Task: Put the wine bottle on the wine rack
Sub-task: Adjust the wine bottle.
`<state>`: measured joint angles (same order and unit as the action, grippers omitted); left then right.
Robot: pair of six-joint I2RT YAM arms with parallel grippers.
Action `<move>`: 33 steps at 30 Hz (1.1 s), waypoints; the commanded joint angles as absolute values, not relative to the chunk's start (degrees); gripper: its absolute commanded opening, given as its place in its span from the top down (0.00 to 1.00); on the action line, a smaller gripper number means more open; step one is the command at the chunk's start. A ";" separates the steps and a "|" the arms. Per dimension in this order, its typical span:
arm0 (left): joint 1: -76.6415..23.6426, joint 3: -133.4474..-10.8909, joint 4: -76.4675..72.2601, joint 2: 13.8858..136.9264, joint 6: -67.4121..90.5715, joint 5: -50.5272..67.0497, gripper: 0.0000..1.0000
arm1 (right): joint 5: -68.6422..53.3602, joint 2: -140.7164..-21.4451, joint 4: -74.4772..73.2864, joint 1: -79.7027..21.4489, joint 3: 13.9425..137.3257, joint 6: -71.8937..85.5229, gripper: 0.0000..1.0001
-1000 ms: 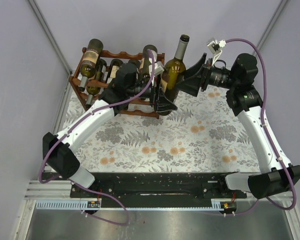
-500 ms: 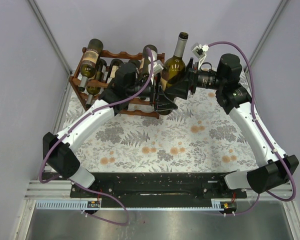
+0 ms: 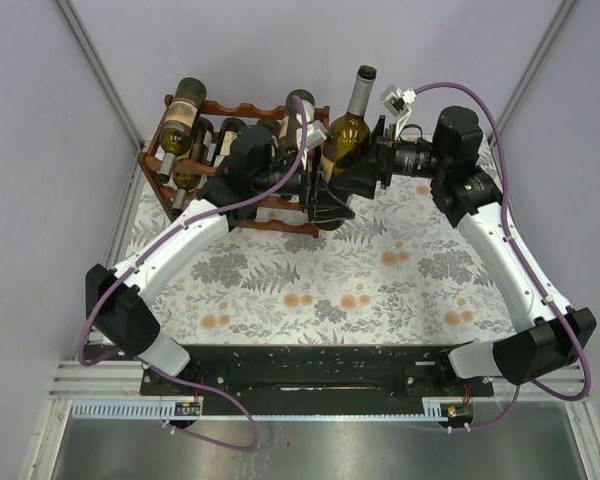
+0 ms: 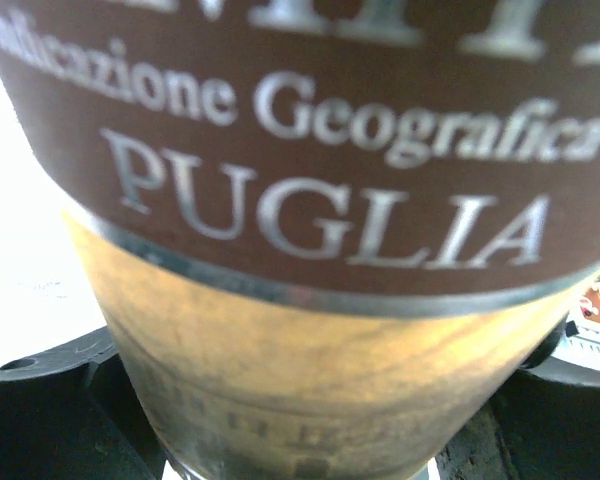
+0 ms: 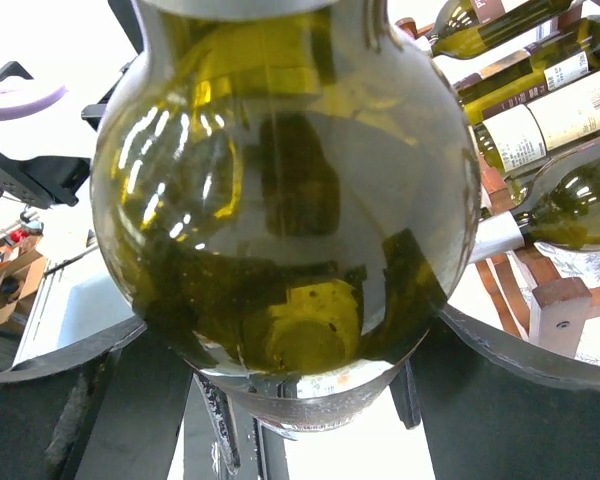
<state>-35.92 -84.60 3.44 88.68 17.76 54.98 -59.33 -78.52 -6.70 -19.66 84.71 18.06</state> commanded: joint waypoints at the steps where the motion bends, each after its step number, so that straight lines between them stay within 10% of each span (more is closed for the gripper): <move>1: -37.35 -86.39 1.48 88.24 12.05 57.31 0.65 | -60.82 -76.99 -4.39 -20.74 85.69 17.50 1.00; 13: -37.27 -87.72 9.23 87.01 5.98 53.53 0.03 | -60.64 -75.41 -5.98 -20.74 85.60 16.00 1.00; 33: -36.04 -84.99 13.63 84.82 0.35 48.34 0.01 | -60.03 -74.44 -11.07 -20.57 89.12 12.48 1.00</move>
<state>-36.53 -85.52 14.50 87.99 3.01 50.30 -58.94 -78.28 -14.90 -19.79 84.75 12.80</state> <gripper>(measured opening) 0.988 0.845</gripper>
